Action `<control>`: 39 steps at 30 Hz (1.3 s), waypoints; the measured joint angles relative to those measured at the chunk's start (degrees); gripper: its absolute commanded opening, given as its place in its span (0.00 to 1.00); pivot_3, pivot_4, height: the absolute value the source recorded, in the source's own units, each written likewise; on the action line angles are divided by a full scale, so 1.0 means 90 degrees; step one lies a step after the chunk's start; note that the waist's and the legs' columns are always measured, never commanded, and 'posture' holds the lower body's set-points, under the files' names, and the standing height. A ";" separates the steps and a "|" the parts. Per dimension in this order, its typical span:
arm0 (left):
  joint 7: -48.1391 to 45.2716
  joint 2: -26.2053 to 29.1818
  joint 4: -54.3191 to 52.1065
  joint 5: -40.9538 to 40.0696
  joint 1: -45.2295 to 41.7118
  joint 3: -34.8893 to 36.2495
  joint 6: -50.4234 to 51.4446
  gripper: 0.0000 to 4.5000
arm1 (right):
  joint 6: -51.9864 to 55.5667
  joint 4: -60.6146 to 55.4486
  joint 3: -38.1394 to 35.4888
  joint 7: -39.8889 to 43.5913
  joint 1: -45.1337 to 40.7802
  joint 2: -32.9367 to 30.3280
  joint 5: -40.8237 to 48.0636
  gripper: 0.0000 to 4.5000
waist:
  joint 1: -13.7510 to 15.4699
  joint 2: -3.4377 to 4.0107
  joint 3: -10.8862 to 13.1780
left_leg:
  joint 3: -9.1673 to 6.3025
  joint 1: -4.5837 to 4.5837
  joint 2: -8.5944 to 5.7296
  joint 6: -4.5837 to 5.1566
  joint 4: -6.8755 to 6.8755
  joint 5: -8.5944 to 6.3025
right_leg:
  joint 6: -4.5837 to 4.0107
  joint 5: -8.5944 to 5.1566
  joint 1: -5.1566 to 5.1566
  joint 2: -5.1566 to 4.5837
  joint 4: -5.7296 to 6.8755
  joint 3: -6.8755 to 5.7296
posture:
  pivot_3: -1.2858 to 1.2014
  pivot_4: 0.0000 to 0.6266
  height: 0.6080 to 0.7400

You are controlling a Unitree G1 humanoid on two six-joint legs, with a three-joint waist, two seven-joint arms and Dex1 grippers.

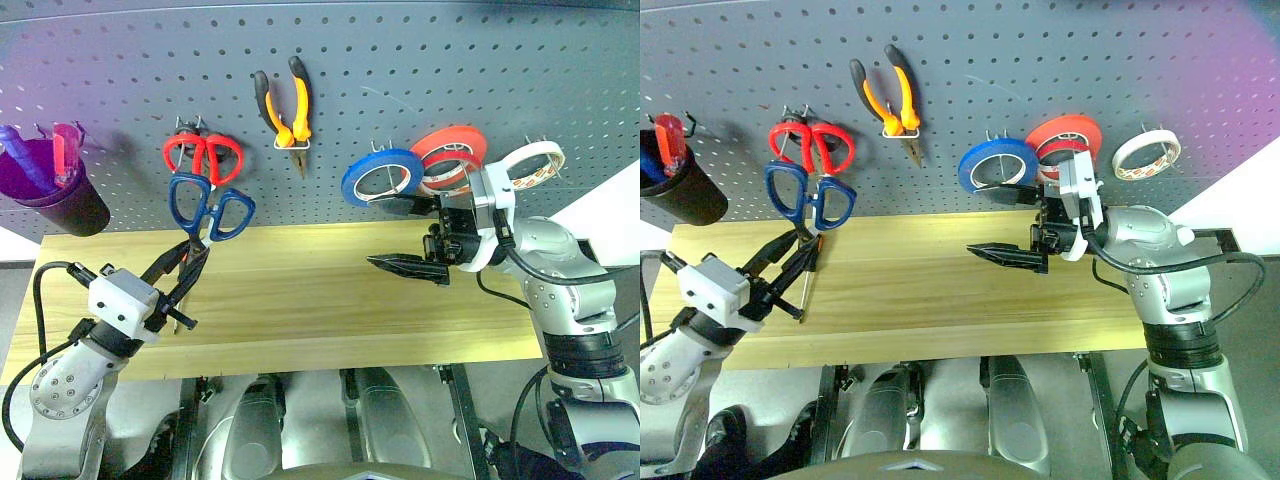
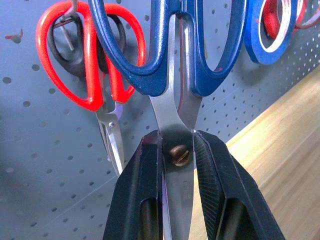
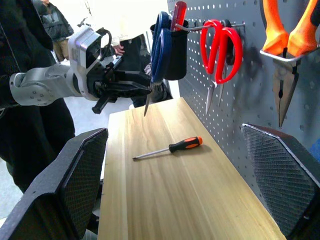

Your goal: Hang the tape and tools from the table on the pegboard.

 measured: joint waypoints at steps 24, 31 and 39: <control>-0.0177 -0.0279 0.0686 -0.0436 -0.0230 0.0310 0.0116 0.13 | 0.0326 -0.0226 -0.0040 0.0199 0.0021 -0.0008 0.0485 1.00 | 0.0000 -0.0005 -0.0004 | -0.0002 0.0015 -0.0002 -0.0002 0.0026 0.0001 | -0.0002 -0.0001 0.0004 -0.0001 0.0052 0.0004 | 0.48 0.45 0.95; -0.0107 -0.0283 0.0785 -0.0406 -0.0709 0.0220 0.0183 0.13 | 0.0650 -0.0460 -0.0124 0.0059 0.0024 -0.0017 0.0845 1.00 | -0.0002 -0.0007 -0.0005 | -0.0006 0.0014 -0.0002 -0.0001 0.0046 0.0001 | -0.0002 -0.0001 0.0013 -0.0002 0.0060 0.0003 | 0.48 0.46 0.95; -0.0067 -0.0297 0.0784 -0.0390 -0.0952 0.0040 0.0460 0.13 | 0.0652 -0.0460 -0.0126 -0.0045 0.0043 -0.0022 0.0835 1.00 | -0.0005 -0.0007 -0.0005 | -0.0008 0.0015 -0.0001 -0.0001 0.0056 0.0001 | -0.0002 -0.0001 0.0018 -0.0001 0.0063 0.0003 | 0.47 0.47 0.95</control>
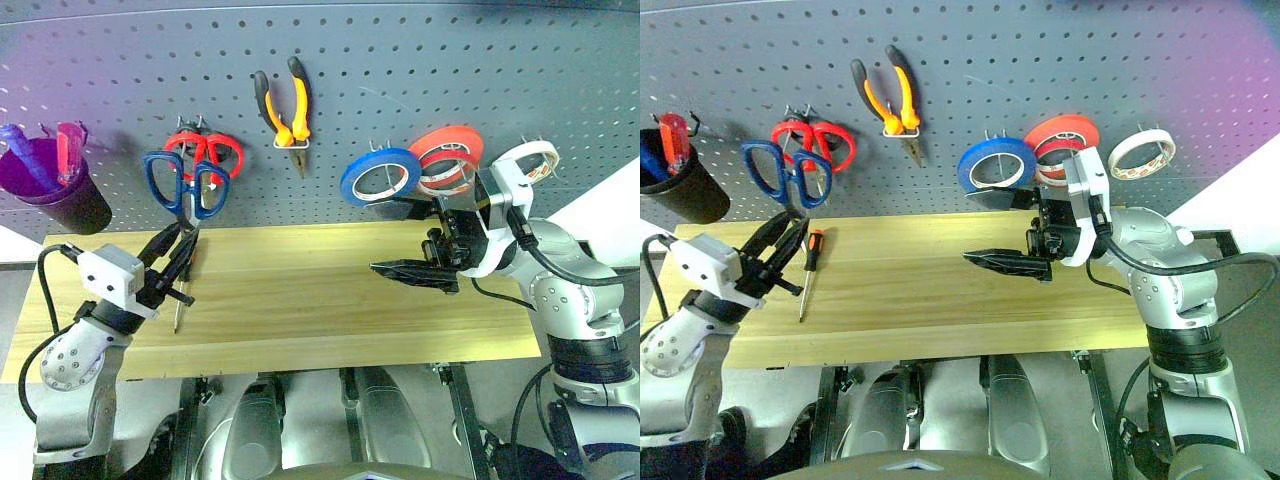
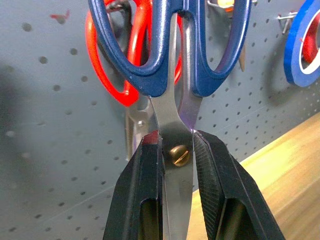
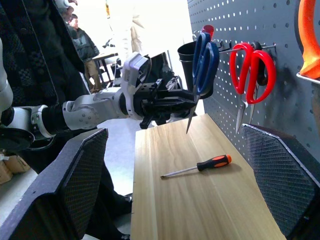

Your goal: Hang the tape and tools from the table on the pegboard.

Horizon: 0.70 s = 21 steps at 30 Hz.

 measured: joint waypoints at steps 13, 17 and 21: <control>0.0381 0.0064 0.0482 0.0689 -0.0569 -0.0317 0.0390 0.13 | -0.0066 0.0001 0.0002 -0.0051 0.0035 -0.0001 -0.0069 1.00 | -0.0004 0.0001 0.0000 | -0.0006 0.0007 0.0000 0.0001 0.0018 -0.0001 | 0.0000 0.0000 0.0017 0.0002 0.0004 -0.0003 | 0.47 0.47 0.95; 0.0488 0.0076 0.0675 0.0975 -0.0798 -0.0480 0.0396 0.19 | -0.0066 -0.0007 0.0004 -0.0072 0.0044 -0.0004 -0.0068 1.00 | -0.0035 0.0002 -0.0001 | -0.0007 0.0014 0.0000 0.0002 0.0022 -0.0001 | 0.0001 0.0000 0.0030 0.0000 0.0001 -0.0003 | 0.46 0.46 0.95; 0.0401 -0.0067 0.0799 0.0763 -0.0851 -0.0583 0.0711 0.44 | -0.0077 -0.0071 0.0003 -0.0129 0.0051 -0.0006 -0.0069 1.00 | -0.0019 0.0001 -0.0001 | -0.0010 0.0012 0.0001 0.0001 0.0024 -0.0001 | 0.0001 0.0000 0.0029 0.0001 0.0002 -0.0005 | 0.46 0.45 0.95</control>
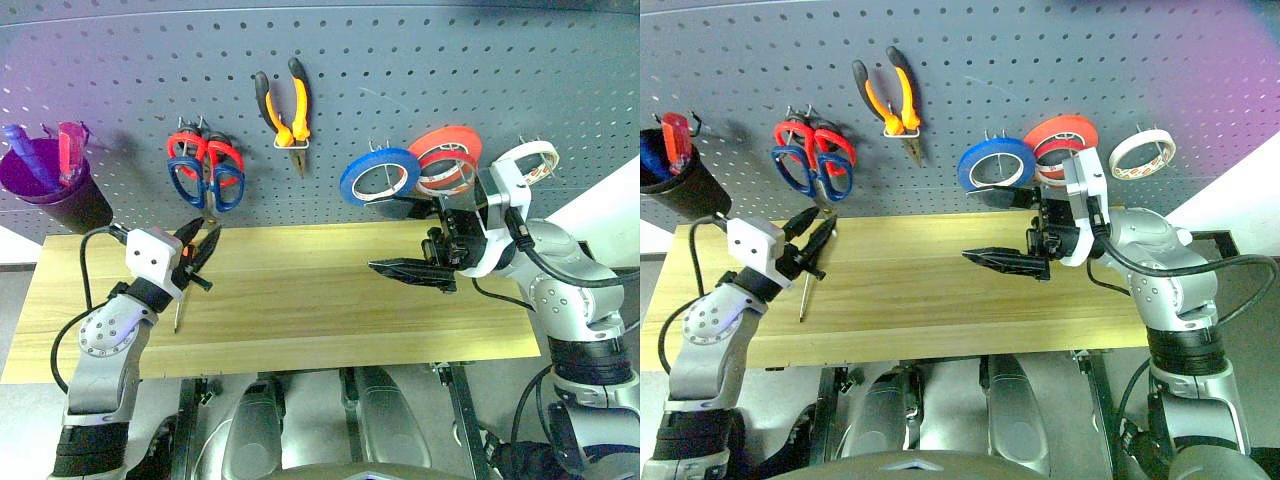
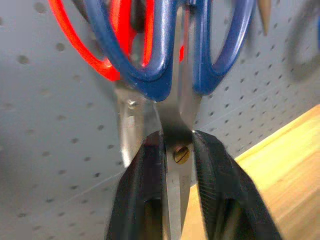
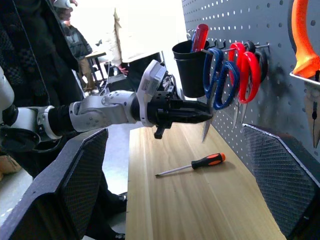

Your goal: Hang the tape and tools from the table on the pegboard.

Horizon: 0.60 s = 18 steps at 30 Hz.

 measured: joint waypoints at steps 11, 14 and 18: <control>-0.0114 -0.0030 0.0019 -0.0208 0.0144 0.0080 0.0123 1.00 | -0.0041 0.0000 0.0000 -0.0022 0.0041 -0.0001 -0.0070 1.00 | -0.0006 -0.0001 -0.0001 | -0.0001 -0.0002 0.0000 0.0000 0.0005 0.0000 | 0.0000 0.0000 0.0000 -0.0001 0.0000 -0.0001 | 0.46 0.44 0.95; -0.0150 -0.0039 -0.0114 -0.0295 0.0512 0.0101 0.0152 1.00 | -0.0042 0.0001 0.0000 -0.0021 0.0041 0.0000 -0.0070 1.00 | -0.0001 -0.0001 -0.0001 | -0.0001 -0.0002 0.0001 0.0000 0.0005 0.0000 | 0.0000 0.0000 0.0000 -0.0001 0.0000 -0.0002 | 0.47 0.44 0.95; -0.0125 -0.0040 -0.0318 -0.0310 0.1049 0.0241 0.0239 1.00 | -0.0045 0.0004 -0.0002 -0.0006 0.0043 0.0000 -0.0072 1.00 | 0.0007 -0.0001 -0.0001 | -0.0002 -0.0002 0.0001 0.0000 0.0005 0.0000 | 0.0000 0.0000 0.0000 -0.0001 0.0000 -0.0002 | 0.47 0.45 0.95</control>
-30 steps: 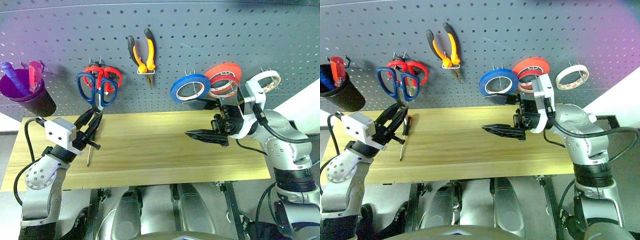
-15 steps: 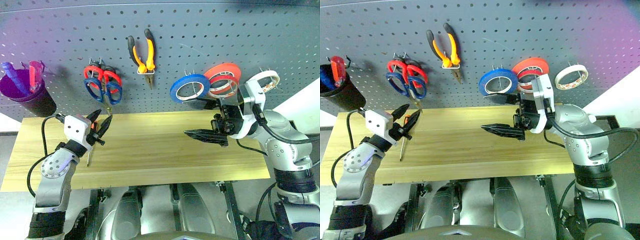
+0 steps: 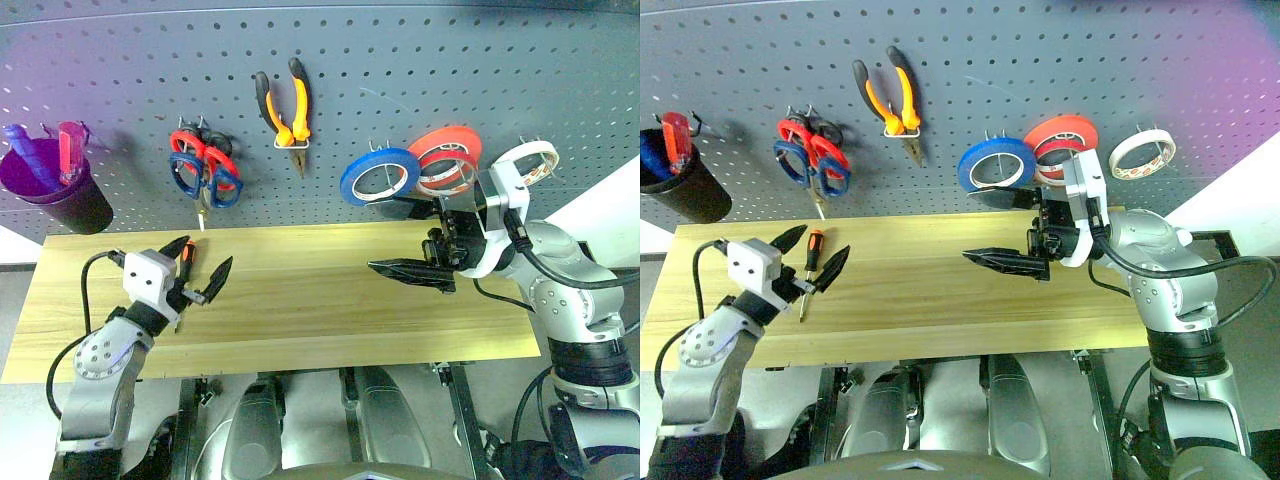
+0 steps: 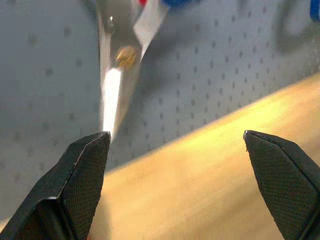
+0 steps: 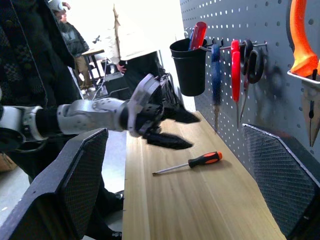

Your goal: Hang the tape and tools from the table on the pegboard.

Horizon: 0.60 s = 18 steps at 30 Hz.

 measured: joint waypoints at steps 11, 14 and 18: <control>0.0997 -0.0014 0.0976 0.0175 0.0065 0.0852 0.0517 1.00 | 0.0076 0.0000 0.0004 -0.0013 -0.0005 0.0006 0.0030 1.00 | 0.0012 0.0001 0.0001 | -0.0001 0.0000 -0.0001 0.0000 0.0000 0.0000 | -0.0001 -0.0001 0.0001 -0.0001 0.0000 0.0000 | 0.48 0.50 0.95; 0.1221 -0.0014 0.1375 0.0174 -0.0304 0.0898 0.0740 1.00 | 0.0201 -0.0027 0.0010 0.0012 -0.0035 0.0001 0.0140 1.00 | 0.0019 0.0001 0.0001 | -0.0002 0.0001 -0.0001 0.0000 0.0001 0.0000 | -0.0001 0.0000 0.0002 -0.0002 0.0000 -0.0001 | 0.48 0.51 0.95; 0.1231 0.0052 0.2032 0.0209 -0.0948 0.0859 0.0882 1.00 | 0.0215 -0.0168 0.0024 0.0112 -0.0025 -0.0017 0.0145 1.00 | 0.0019 0.0002 0.0002 | -0.0004 0.0002 -0.0001 0.0001 0.0001 0.0000 | -0.0001 -0.0001 0.0003 -0.0001 0.0002 -0.0004 | 0.47 0.54 0.95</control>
